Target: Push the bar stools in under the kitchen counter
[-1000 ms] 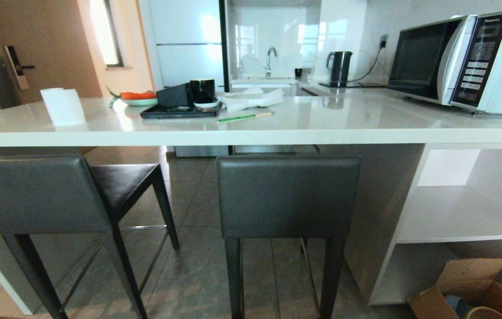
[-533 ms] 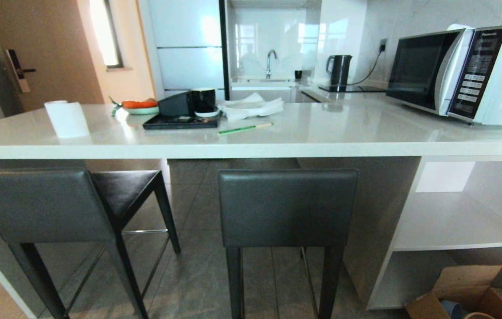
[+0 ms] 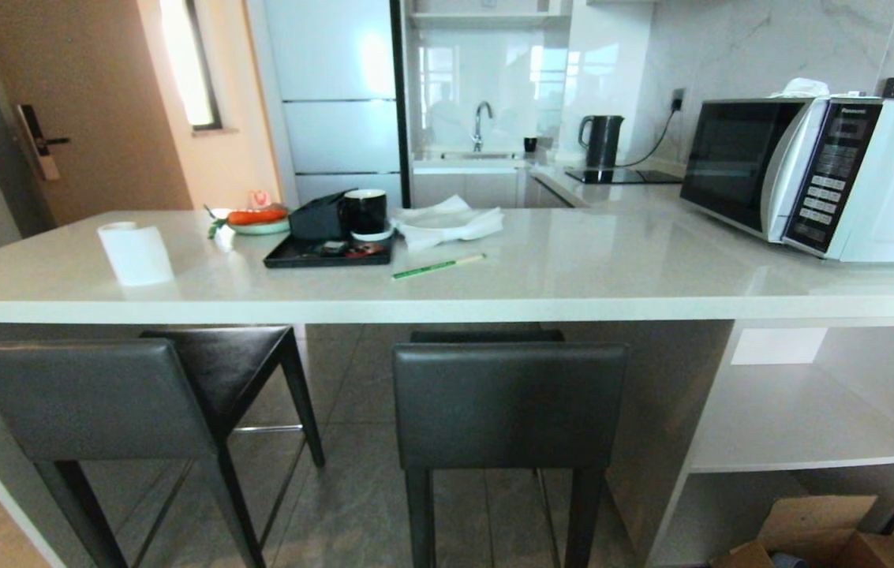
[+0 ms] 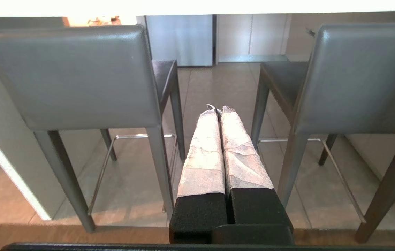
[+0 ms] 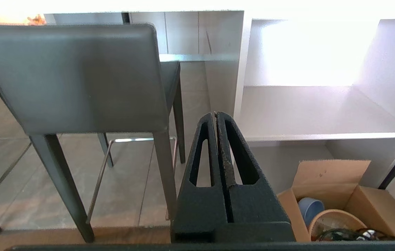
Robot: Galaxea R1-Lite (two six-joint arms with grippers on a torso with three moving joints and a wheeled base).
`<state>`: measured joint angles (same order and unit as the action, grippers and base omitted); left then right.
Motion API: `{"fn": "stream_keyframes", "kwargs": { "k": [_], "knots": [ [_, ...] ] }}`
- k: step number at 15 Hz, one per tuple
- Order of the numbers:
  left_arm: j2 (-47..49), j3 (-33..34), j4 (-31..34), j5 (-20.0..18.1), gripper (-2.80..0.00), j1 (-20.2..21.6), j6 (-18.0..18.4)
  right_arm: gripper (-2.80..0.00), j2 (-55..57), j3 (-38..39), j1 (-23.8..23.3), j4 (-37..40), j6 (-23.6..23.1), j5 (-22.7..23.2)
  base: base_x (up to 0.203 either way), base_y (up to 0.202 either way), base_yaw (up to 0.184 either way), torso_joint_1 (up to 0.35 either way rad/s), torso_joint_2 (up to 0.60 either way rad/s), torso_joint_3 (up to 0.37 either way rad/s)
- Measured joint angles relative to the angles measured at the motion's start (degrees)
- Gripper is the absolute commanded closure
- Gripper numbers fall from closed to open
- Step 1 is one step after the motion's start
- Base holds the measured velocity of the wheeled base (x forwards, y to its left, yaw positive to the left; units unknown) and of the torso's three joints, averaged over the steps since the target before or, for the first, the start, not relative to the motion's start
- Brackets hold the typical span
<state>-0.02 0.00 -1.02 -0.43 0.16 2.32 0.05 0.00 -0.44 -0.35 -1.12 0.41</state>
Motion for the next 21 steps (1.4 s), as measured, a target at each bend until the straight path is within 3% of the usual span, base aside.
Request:
{"fn": "stream_keyframes", "kwargs": {
  "k": [21],
  "knots": [
    [0.0, 0.0, 0.0, 0.5, 0.00, 0.0, -1.6, 0.00, 0.0, 0.0, 0.0, -0.1, 0.5, 0.0, 0.000, 0.000, 0.000, 0.004, -0.01, -0.004]
  ]
}}
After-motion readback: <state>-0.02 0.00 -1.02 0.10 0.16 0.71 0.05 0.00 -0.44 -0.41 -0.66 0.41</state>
